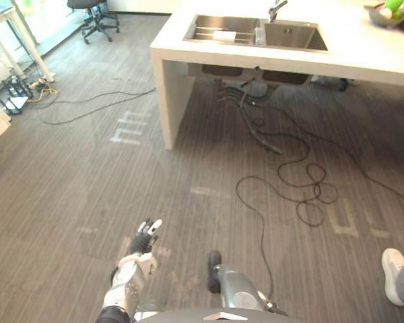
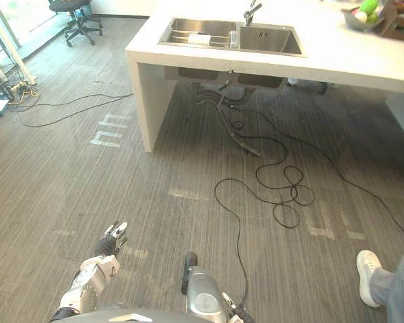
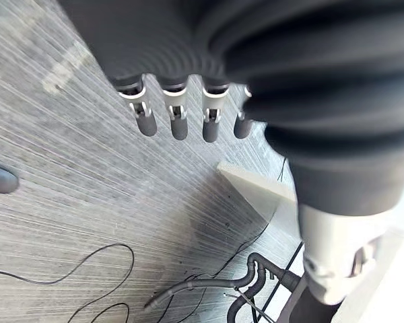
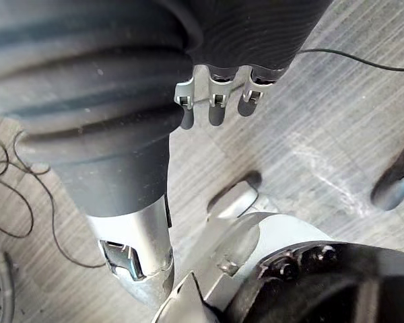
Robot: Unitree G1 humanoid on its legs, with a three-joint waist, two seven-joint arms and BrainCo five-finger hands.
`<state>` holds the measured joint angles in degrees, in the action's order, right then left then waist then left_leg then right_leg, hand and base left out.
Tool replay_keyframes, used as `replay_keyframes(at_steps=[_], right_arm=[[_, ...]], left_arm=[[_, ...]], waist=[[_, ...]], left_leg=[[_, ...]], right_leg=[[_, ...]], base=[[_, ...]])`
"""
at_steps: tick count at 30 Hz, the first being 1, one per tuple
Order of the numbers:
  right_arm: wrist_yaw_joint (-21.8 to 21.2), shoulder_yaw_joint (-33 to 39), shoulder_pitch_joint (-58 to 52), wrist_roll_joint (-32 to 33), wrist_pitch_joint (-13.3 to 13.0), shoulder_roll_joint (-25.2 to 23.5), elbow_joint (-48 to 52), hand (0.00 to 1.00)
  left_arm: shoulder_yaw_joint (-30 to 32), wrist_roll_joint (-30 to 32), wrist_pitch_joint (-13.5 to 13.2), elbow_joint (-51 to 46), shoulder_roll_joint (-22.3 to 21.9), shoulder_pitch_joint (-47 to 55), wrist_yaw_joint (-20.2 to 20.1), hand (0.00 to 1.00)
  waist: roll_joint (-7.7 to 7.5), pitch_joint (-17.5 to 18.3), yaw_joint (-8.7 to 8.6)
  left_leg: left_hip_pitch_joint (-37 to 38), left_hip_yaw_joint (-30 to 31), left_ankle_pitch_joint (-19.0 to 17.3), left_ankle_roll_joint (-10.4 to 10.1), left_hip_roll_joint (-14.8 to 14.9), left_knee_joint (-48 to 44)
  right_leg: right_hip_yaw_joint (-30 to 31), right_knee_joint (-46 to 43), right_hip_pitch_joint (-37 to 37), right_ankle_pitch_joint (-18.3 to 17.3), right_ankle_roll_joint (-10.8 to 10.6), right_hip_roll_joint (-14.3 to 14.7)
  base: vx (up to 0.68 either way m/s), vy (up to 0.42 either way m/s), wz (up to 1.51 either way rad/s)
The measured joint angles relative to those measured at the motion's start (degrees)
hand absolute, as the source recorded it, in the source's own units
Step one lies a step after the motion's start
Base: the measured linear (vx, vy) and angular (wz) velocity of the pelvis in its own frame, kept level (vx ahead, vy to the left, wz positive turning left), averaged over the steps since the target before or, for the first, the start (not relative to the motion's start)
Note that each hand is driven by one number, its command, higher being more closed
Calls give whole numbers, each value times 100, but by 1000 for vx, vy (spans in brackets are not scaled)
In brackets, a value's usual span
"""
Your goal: Walk over to the sink, pick up the cup, carry it to the dishwasher, place the cup inside the dishwasher, then close the dishwasher door
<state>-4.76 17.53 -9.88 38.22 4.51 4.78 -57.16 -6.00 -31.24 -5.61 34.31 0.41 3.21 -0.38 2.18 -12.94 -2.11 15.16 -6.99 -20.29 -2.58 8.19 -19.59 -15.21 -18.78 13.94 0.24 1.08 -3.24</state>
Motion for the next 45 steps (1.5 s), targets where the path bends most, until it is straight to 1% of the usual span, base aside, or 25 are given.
replay_keyframes(at_steps=[1,3,4,6,8,11,14,16,18,19,20,21,23,25,26,27,28,29,31,33,36,39,40,44,45], right_arm=[[-2,95,34,45,55,-14,2,0],[-43,307,52,126,85,-90,-9,0],[-89,305,61,55,74,-87,-7,0],[-236,216,190,-268,5,-7,3,0],[-251,70,394,-239,7,67,-9,0],[-259,-254,764,-75,71,110,106,0],[-219,-710,665,-75,66,176,518,0],[-207,-777,461,-21,99,196,660,0],[-167,-672,263,57,203,246,655,0],[-91,-488,231,89,275,219,441,0],[-71,-371,236,88,303,130,253,0],[-86,-241,298,86,370,49,4,0],[-93,-34,307,64,407,14,-270,0],[-95,86,283,-74,393,12,-413,0],[-85,97,300,-210,352,4,-453,0],[-48,126,301,-262,308,-10,-450,0],[7,127,303,-261,287,7,-449,0],[84,152,307,-252,251,32,-453,0],[187,203,332,-205,191,44,-446,0],[246,322,346,-153,193,10,-447,0],[241,518,174,-82,228,-71,-506,0],[119,434,-179,-253,325,-143,-503,0],[4,358,-358,-281,387,-206,-538,0],[-268,316,-253,-412,473,194,-465,0],[-648,-145,4,-254,568,278,-455,0]], left_arm=[[5,0,-59,-10,-60,-22,-1,0],[-72,4,-295,-304,-271,-23,-13,0],[-126,11,-347,-415,-284,-19,-10,0],[-160,10,-400,-940,-272,-16,82,0],[-166,9,-409,-1526,-217,-34,229,0],[-245,6,-397,-2392,-37,-50,446,0],[-316,8,-382,-2915,-85,-122,660,0],[-303,7,-389,-2966,-115,-245,720,0],[-305,7,-409,-3128,-188,-255,711,0],[-265,7,-481,-3153,-167,-300,699,0],[-205,9,-482,-3128,-114,-332,705,0],[-74,13,-472,-3117,-61,-355,719,0],[-7,39,-444,-3123,-18,-419,723,0],[-25,64,-403,-3137,40,-440,723,0],[-33,113,-358,-3147,124,-440,726,0],[-33,196,-313,-3190,181,-430,751,0],[-33,230,-302,-3250,192,-416,763,0],[-33,235,-304,-3403,189,-407,770,0],[29,235,-384,-3633,215,-416,749,0],[122,231,-510,-3824,291,-512,722,0],[139,211,-633,-3823,541,-636,725,0],[271,86,-835,-3876,606,-505,722,0],[336,-18,-866,-4060,642,-489,707,0],[211,-69,-660,-4260,239,-521,749,0],[358,9,-441,-3789,756,-488,782,0]], waist=[[27,21,20],[63,55,-25],[50,46,-6],[58,28,44],[17,-13,184],[27,-24,393],[-111,-98,537],[-137,-109,526],[7,2,526],[9,72,535],[-170,102,544],[-379,190,521],[-439,226,543],[-480,253,535],[-478,252,524],[-465,246,496],[-457,243,488],[-417,231,477],[-296,185,399],[-240,178,288],[-162,176,234],[-299,285,213],[-446,413,253],[166,605,236],[34,624,210]], left_leg=[[-195,41,189,-71,-1,-827],[-813,87,1575,-645,281,-2497],[-1008,74,1911,-671,395,-2907],[-1889,-131,1677,-413,656,-4464],[-2524,-144,1238,-300,375,-4249],[-2958,-476,1088,-131,-48,-1553],[-3029,-587,1679,-277,-372,289],[-3039,-725,1971,-297,-401,415],[-2917,-693,2183,-128,-332,570],[-2854,-584,2678,272,-368,604],[-2852,-673,2509,377,-517,496],[-2918,-719,2294,478,-671,392],[-2878,-722,1987,547,-779,274],[-2583,-738,1703,634,-991,333],[-2297,-763,1548,639,-1103,410],[-1957,-763,1431,624,-1198,522],[-1770,-762,1384,631,-1239,608],[-1422,-763,1307,615,-1280,785],[-999,-750,1293,620,-1255,1036],[-800,-701,1273,590,-1050,1000],[-665,-507,949,347,-718,823],[-263,-239,489,-18,-563,639],[-261,-176,223,-227,-524,460],[-456,-80,383,-389,133,517],[-311,209,653,-327,-157,1379]], right_leg=[[-6,-42,-12,-87,136,72],[-228,168,-522,-347,317,270],[-226,283,-699,-396,370,301],[-243,867,-1485,-447,442,472],[-115,1252,-1895,-460,456,516],[191,1553,-2235,-496,415,467],[413,1398,-2640,-883,162,209],[495,1096,-2906,-1352,-77,66],[581,887,-3127,-1773,-268,148],[669,776,-3243,-2053,-274,138],[700,710,-3255,-2139,-319,-2],[734,534,-3118,-2037,-444,-202],[852,-100,-2884,-1744,-597,-366],[946,-1523,-2372,-1373,-1004,-622],[1106,-2742,-1933,-944,-1562,-782],[1071,-3816,-1522,-769,-1657,-963],[910,-4218,-1339,-782,-1463,-1101],[498,-4642,-1016,-950,-879,-1382],[37,-4331,-563,-1306,-512,-1550],[-187,-2197,-162,-1472,-457,-1301],[-71,350,-89,-383,-477,-1041],[119,-327,-211,460,-385,-1117],[180,-369,-369,193,-379,-1109],[-145,98,-500,-83,-274,-468],[236,2348,-1245,1168,-242,-136]], base=[[574,-266,-2],[621,-282,29],[576,-208,33],[548,-183,7],[390,-129,-32],[348,-30,-65],[429,96,-37],[463,185,-28],[544,293,-15],[572,340,-15],[549,293,-13],[412,199,-4],[516,282,11],[494,293,13],[437,240,1],[422,219,-3],[471,207,-10],[438,154,-14],[374,76,-7],[322,-53,12],[309,-135,42],[398,-334,55],[475,-489,36],[269,-299,13],[100,-104,6]])
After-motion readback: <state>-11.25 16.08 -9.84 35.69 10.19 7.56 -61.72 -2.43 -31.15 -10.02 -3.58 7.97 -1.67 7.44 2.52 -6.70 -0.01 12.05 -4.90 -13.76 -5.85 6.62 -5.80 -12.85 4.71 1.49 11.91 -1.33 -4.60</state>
